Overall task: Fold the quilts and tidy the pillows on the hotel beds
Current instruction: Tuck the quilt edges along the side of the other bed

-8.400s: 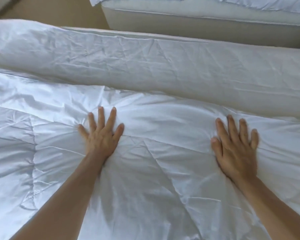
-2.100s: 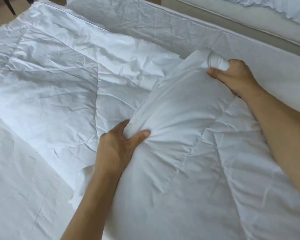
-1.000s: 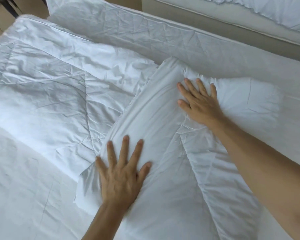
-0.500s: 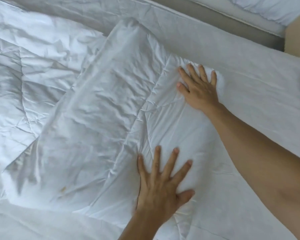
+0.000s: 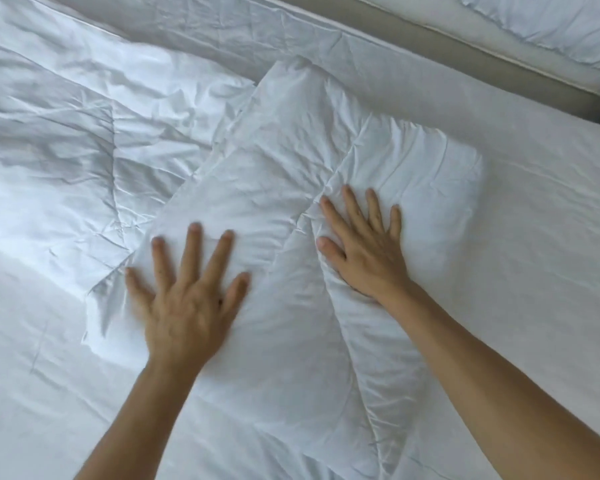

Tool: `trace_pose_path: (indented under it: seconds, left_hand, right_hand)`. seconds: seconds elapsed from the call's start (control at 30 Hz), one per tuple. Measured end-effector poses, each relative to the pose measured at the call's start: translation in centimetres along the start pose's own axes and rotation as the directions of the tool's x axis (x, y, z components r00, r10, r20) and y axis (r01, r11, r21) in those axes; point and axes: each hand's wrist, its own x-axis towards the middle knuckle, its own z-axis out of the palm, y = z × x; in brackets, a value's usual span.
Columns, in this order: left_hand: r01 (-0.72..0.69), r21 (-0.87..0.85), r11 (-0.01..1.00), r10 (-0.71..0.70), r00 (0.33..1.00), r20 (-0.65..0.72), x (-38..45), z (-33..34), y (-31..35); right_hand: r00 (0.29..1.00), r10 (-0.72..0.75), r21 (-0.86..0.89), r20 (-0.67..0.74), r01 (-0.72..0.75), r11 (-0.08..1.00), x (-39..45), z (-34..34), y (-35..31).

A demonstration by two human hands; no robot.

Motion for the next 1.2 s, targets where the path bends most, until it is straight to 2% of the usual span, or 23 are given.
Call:
trace_pose_path:
  seconds: [0.07, 0.17, 0.23, 0.37, 0.53, 0.63, 0.83, 0.97, 1.1, 1.2]
  left_hand:
    - [0.059, 0.000, 0.998, -0.059, 0.996, 0.065, 0.1, 1.4, -2.8]
    - [0.029, 0.004, 1.000, -0.029, 0.992, 0.126, -0.8, 1.8, -3.6]
    - [0.022, -0.010, 1.000, -0.020, 0.992, 0.122, -1.3, -0.2, -3.4]
    - [0.022, -0.054, 0.998, -0.022, 1.000, 0.009, -3.3, -7.9, -4.4]
    - [0.029, -0.125, 0.992, -0.052, 0.980, -0.192, -9.1, -19.2, -9.8]
    - [-0.008, -0.122, 0.992, -0.023, 0.966, -0.258, -14.1, -24.2, -15.1]
    - [0.039, -0.112, 0.993, -0.066, 0.966, -0.249, -25.6, -32.0, -29.3]
    - [0.085, -0.112, 0.990, -0.112, 0.960, -0.257, -31.8, -36.1, -39.2]
    - [0.142, -0.299, 0.944, -0.224, 0.940, -0.259, -33.1, -37.7, -45.9]
    - [0.167, -0.301, 0.939, -0.246, 0.937, -0.248, -31.7, -38.5, -50.0]
  right_hand:
    - [1.000, 0.005, -0.039, 0.028, -0.004, 0.999, 0.1, 1.7, -0.5]
    - [0.991, 0.028, -0.090, 0.127, -0.016, 0.996, 0.6, 1.4, -1.3]
    - [0.991, 0.049, -0.073, 0.126, -0.040, 0.997, -0.2, -0.8, -2.7]
    - [0.997, -0.012, 0.032, 0.076, 0.009, 0.999, -3.6, -8.0, -9.3]
    - [0.990, -0.133, 0.089, -0.042, 0.136, 0.987, -8.3, -17.6, -20.8]
    - [0.990, -0.114, 0.122, -0.079, 0.123, 0.985, -12.0, -21.8, -28.4]
    - [0.983, -0.152, 0.119, -0.103, 0.164, 0.979, -20.3, -27.2, -44.3]
    - [0.993, -0.108, 0.246, -0.056, 0.118, 0.962, -24.7, -29.0, -54.4]
    - [0.977, -0.214, 0.269, -0.028, 0.213, 0.939, -25.3, -27.9, -63.3]
    - [0.958, -0.286, 0.268, -0.007, 0.277, 0.923, -23.7, -27.0, -68.8]
